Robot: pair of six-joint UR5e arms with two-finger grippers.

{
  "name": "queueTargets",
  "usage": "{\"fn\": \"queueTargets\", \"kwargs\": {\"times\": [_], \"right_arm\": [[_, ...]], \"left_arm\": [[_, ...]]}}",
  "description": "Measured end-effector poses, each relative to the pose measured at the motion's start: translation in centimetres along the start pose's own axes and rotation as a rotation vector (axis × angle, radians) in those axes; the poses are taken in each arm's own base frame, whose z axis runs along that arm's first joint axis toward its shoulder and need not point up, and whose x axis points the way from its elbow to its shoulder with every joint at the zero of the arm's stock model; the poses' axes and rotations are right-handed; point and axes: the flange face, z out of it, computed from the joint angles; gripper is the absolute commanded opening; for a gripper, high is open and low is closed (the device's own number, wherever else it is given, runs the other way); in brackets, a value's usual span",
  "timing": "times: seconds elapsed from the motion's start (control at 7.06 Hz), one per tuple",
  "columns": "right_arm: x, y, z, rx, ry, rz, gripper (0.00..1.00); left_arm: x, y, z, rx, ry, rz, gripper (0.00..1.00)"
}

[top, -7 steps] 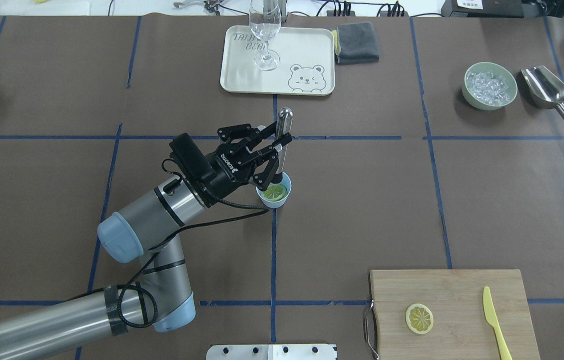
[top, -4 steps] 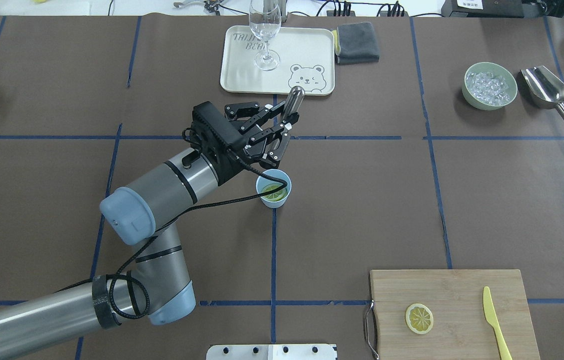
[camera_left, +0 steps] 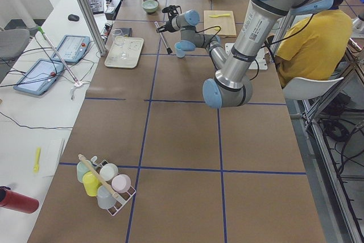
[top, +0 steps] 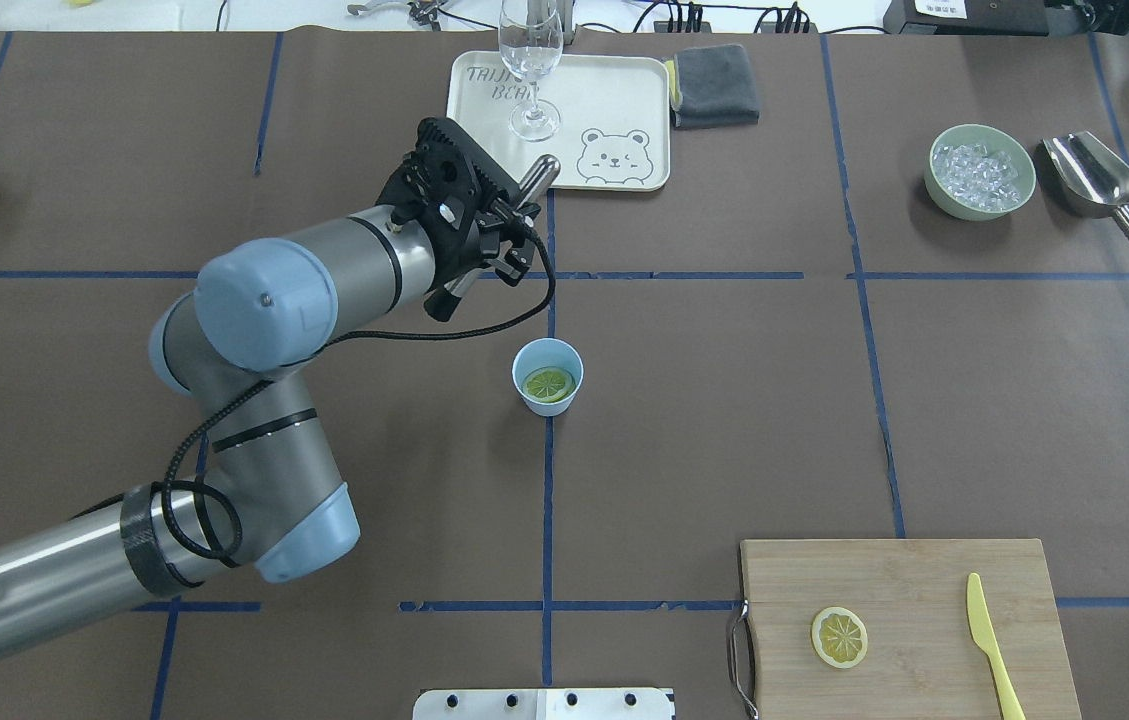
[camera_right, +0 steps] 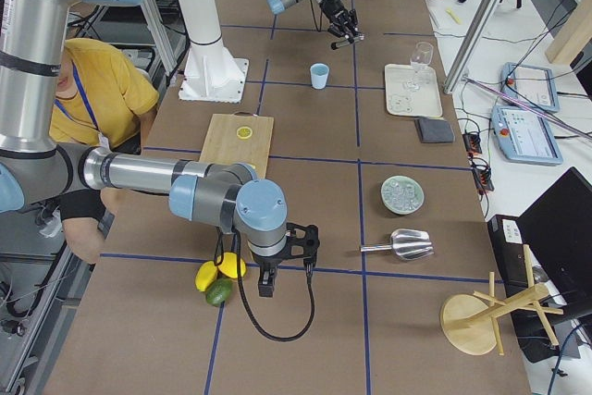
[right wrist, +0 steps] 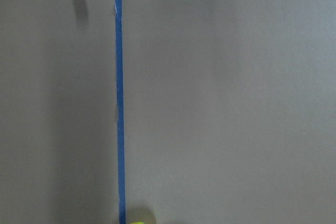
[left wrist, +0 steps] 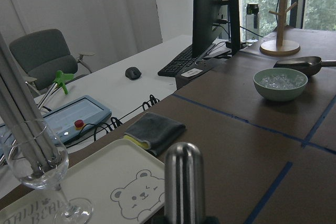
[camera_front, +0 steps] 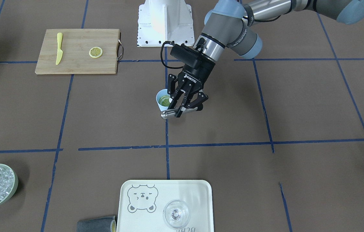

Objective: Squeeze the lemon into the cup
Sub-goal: 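Lift the muddler out of the cup with the left gripper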

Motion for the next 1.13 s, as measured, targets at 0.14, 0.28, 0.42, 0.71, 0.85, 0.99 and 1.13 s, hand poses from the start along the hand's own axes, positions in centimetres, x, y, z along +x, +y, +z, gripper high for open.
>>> {"fn": "queueTargets", "kwargs": {"times": [0.14, 0.28, 0.42, 0.71, 0.85, 0.99, 1.13], "right_arm": [[0.2, 0.0, 0.2, -0.003, 0.000, 0.001, 1.00], [0.5, 0.0, 0.5, -0.008, -0.001, 0.005, 1.00], [0.7, -0.1, 0.7, -0.012, -0.001, 0.011, 1.00], [0.9, -0.2, 0.9, -0.016, -0.001, 0.016, 1.00], [1.0, -0.2, 1.0, -0.018, -0.001, 0.019, 1.00], [1.2, -0.1, 1.2, -0.022, -0.002, 0.023, 1.00], [1.4, 0.0, 1.5, -0.026, -0.003, 0.026, 1.00]], "left_arm": [[-2.8, 1.8, -0.4, -0.130, -0.015, -0.064, 0.00], [-5.2, 4.7, -1.2, -0.218, -0.050, -0.174, 0.00], [-7.4, 8.2, -1.8, -0.290, -0.102, -0.270, 0.00], [-11.1, 13.7, -2.3, -0.426, -0.230, -0.387, 0.00], [-13.0, 16.7, -2.7, -0.480, -0.290, -0.427, 0.00], [-15.1, 19.7, -3.4, -0.525, -0.341, -0.444, 0.00], [-16.7, 22.3, -4.1, -0.561, -0.379, -0.449, 0.00]]}}
